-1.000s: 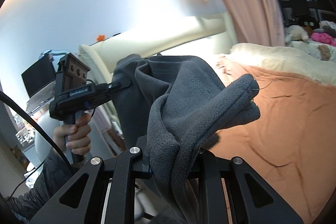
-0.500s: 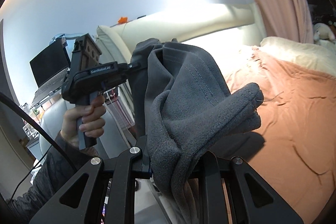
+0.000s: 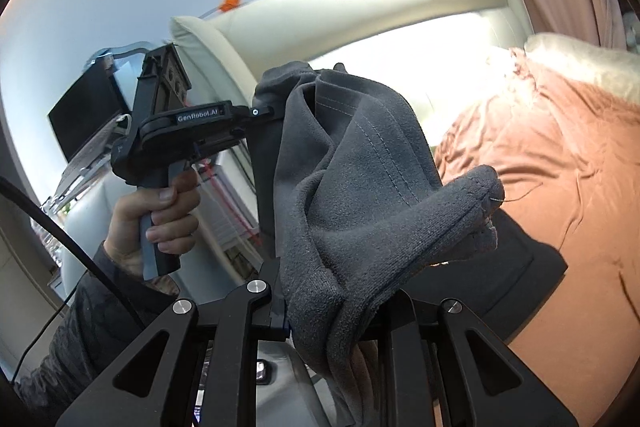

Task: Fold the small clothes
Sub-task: 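Lift the folded shirt with both grippers and carry it toward the bed's headboard, then lower the folded shirt onto the bed corner and open both grippers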

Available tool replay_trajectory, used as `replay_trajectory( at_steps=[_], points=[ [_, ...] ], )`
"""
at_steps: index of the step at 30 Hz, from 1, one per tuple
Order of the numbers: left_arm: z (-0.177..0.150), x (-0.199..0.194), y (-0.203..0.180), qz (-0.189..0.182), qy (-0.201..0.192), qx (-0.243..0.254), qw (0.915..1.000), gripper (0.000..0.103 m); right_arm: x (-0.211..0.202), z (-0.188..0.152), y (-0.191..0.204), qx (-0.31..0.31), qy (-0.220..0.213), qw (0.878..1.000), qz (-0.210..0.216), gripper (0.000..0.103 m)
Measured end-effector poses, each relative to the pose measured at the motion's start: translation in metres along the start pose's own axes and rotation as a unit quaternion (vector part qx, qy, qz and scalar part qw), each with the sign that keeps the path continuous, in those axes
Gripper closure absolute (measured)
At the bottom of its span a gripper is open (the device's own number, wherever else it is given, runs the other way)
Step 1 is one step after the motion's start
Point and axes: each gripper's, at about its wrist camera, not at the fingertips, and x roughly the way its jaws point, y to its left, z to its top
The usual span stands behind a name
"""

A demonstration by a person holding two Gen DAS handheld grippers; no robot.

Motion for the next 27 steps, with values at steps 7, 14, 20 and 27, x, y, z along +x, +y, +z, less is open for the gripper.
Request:
replay_trajectory(
  at_steps=[7,14,20,27],
  points=[
    [-0.001,0.097,0.029,0.032,0.043,-0.012,0.9985,0.094,0.022,0.010,-0.107,0.017,0.025,0.998,-0.062,0.089],
    [-0.002,0.189,0.043,0.057,0.090,0.000,0.9943,0.094,0.038,0.017,-0.222,0.051,0.055,0.992,-0.103,0.088],
    [-0.018,0.271,0.070,0.100,0.150,0.002,0.9835,0.073,0.065,0.001,-0.308,0.091,0.115,0.974,-0.172,0.076],
    [-0.035,0.291,0.105,0.146,0.156,-0.023,0.9767,0.047,0.072,-0.021,-0.374,0.118,0.145,0.953,-0.236,0.034]
  ],
)
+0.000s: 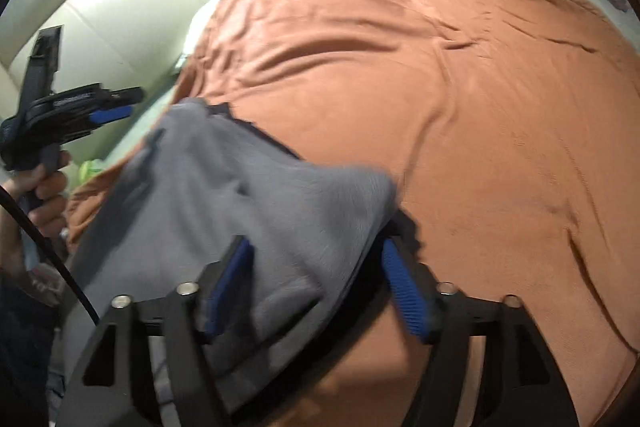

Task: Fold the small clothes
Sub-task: 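Lower the folded shirt onto the bed corner and open both grippers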

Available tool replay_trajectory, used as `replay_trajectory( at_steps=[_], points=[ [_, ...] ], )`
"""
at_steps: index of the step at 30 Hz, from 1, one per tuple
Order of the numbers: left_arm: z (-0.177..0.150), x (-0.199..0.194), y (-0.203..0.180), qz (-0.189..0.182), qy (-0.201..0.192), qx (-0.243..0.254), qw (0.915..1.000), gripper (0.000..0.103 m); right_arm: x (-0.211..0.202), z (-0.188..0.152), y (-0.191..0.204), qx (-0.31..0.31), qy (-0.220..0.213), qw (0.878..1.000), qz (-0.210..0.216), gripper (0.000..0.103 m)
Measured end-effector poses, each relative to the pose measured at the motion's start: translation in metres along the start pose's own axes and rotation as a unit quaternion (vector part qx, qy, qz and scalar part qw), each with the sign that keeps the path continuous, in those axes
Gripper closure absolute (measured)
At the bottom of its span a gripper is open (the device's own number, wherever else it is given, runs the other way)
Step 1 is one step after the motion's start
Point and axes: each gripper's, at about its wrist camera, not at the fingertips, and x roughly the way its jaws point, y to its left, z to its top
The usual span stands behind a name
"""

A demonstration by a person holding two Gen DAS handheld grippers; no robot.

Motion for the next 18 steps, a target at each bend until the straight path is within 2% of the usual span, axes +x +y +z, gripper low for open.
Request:
replay_trajectory(
  at_steps=[2,4,8,12,13,15,17,18],
  points=[
    [-0.003,0.004,0.003,0.005,0.006,-0.004,1.0000,0.047,-0.006,-0.002,-0.015,0.009,0.002,1.000,0.008,0.034],
    [-0.009,0.002,0.004,-0.002,0.011,-0.010,0.9999,0.047,-0.006,0.000,0.011,0.017,0.006,1.000,0.011,0.034],
    [-0.022,-0.009,-0.009,0.015,0.015,0.005,0.9998,0.046,-0.014,-0.001,0.017,0.017,0.001,1.000,0.026,0.034],
    [-0.036,-0.034,-0.026,0.011,0.008,0.008,0.9999,0.032,-0.040,-0.014,-0.002,0.017,-0.001,0.999,0.036,0.032],
    [-0.039,-0.043,-0.032,0.007,0.003,0.008,0.9999,0.026,-0.049,-0.017,-0.004,0.014,-0.001,0.999,0.036,0.030],
    [-0.048,-0.065,-0.046,0.007,-0.007,0.010,0.9999,0.019,-0.074,-0.021,-0.007,0.007,-0.005,0.999,0.039,0.013],
    [-0.055,-0.080,-0.057,0.010,-0.013,0.012,0.9998,0.014,-0.097,-0.025,-0.008,0.003,-0.014,0.999,0.045,0.007],
    [-0.060,-0.091,-0.064,0.008,-0.016,0.012,0.9998,0.009,-0.108,-0.028,-0.009,0.002,-0.018,0.999,0.049,0.000]
  ],
)
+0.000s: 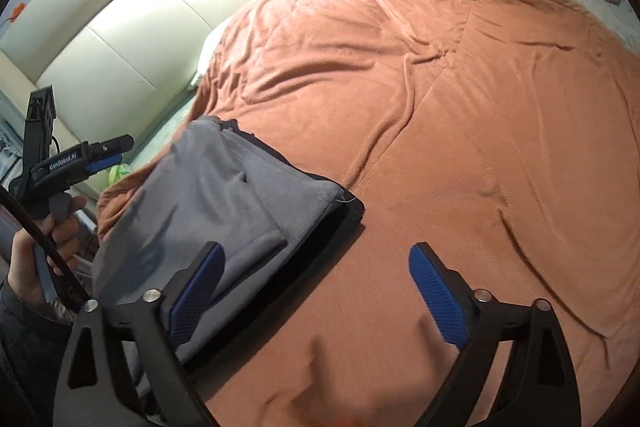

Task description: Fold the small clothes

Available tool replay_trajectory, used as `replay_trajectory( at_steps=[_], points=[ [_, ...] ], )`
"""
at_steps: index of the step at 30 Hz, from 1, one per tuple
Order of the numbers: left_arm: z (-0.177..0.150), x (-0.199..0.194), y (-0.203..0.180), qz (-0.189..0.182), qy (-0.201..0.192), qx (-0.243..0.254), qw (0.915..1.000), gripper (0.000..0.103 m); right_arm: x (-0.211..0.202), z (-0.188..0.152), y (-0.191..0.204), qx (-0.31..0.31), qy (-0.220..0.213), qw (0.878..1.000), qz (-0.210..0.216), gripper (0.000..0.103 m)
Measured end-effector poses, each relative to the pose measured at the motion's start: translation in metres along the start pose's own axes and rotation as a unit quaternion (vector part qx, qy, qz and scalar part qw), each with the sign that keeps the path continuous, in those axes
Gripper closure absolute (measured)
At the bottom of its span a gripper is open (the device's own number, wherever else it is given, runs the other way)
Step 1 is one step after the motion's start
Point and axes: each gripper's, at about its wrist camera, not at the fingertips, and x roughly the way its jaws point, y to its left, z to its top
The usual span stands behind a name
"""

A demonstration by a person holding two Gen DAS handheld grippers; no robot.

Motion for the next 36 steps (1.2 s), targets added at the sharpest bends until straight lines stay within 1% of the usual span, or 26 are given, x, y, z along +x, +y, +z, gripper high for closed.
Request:
replay_trajectory(
  at_steps=[1,3,10,15,20,23,26,30,33,36],
  points=[
    [-0.004,-0.009,-0.007,0.000,-0.004,0.000,1.0000,0.005,-0.011,-0.003,0.001,-0.003,-0.004,1.000,0.002,0.000],
    [-0.016,-0.033,-0.023,-0.002,-0.016,0.002,0.9999,0.001,-0.031,-0.008,0.002,-0.007,-0.010,1.000,-0.001,0.000],
    [-0.063,-0.096,-0.072,0.002,-0.039,0.012,0.9992,0.001,-0.107,-0.035,0.004,-0.025,-0.033,0.999,0.011,0.000],
    [-0.098,-0.139,-0.103,-0.006,-0.064,0.018,0.9977,0.001,-0.166,-0.066,0.006,-0.045,-0.053,0.998,0.001,0.000],
    [-0.134,-0.182,-0.129,-0.009,-0.094,0.028,0.9952,0.001,-0.222,-0.104,0.001,-0.041,-0.075,0.996,-0.007,0.000],
    [-0.155,-0.203,-0.142,-0.013,-0.109,0.037,0.9933,0.001,-0.248,-0.127,-0.002,-0.043,-0.087,0.995,-0.014,0.000],
    [-0.176,-0.220,-0.154,-0.021,-0.110,0.042,0.9928,0.001,-0.277,-0.156,-0.006,-0.042,-0.100,0.994,-0.025,0.000],
    [-0.208,-0.243,-0.170,-0.039,-0.126,0.057,0.9896,0.001,-0.307,-0.189,-0.006,-0.042,-0.121,0.991,-0.050,0.000],
    [-0.229,-0.257,-0.182,-0.048,-0.136,0.071,0.9870,0.001,-0.330,-0.217,-0.003,-0.040,-0.136,0.989,-0.050,0.000],
    [-0.252,-0.270,-0.189,-0.055,-0.146,0.073,0.9850,0.001,-0.346,-0.245,0.001,-0.042,-0.146,0.986,-0.072,0.000]
  ],
)
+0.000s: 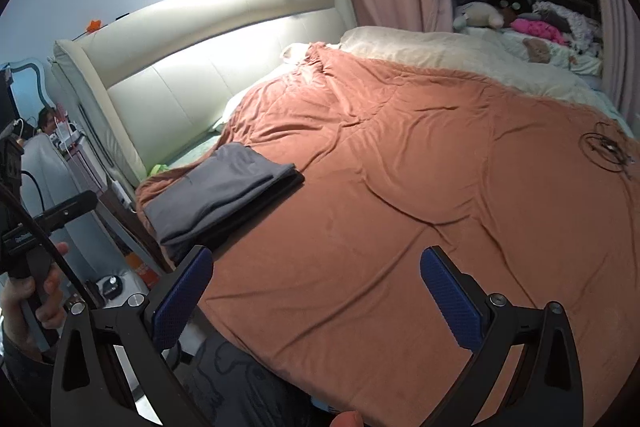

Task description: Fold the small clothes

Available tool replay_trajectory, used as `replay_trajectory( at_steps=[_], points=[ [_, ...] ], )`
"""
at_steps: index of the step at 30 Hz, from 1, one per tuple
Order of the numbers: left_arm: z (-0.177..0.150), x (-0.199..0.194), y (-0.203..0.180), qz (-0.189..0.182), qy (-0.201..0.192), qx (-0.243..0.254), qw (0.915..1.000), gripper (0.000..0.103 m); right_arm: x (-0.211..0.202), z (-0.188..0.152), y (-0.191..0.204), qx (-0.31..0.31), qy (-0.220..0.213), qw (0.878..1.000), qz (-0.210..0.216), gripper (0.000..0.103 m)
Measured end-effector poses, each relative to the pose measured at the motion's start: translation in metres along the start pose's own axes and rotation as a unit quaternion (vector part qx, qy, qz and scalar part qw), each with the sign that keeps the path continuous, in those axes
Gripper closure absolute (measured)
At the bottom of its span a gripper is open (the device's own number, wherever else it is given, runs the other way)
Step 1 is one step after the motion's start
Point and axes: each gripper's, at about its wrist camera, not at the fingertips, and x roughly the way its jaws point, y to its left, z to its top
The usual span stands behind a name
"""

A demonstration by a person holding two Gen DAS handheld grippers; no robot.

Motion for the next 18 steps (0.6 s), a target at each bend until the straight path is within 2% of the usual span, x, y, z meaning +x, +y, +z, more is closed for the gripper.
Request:
replay_trajectory(
  at_steps=[8,12,15,18],
  points=[
    [-0.041,-0.038,-0.026,-0.006,-0.025,0.016,0.9995,0.001,-0.053,-0.050,0.014,-0.010,-0.030,0.999,-0.019,0.000],
    [-0.061,-0.055,-0.038,0.005,-0.052,0.023,0.9984,0.001,-0.068,-0.070,0.015,-0.011,-0.047,0.998,-0.029,0.000],
    [-0.077,-0.063,-0.044,0.004,-0.060,0.027,0.9978,0.000,-0.082,-0.090,0.015,0.000,-0.067,0.997,-0.029,0.000],
    [-0.092,-0.067,-0.045,0.001,-0.062,0.026,0.9978,0.000,-0.088,-0.105,0.022,-0.015,-0.078,0.996,-0.031,0.000]
  ],
)
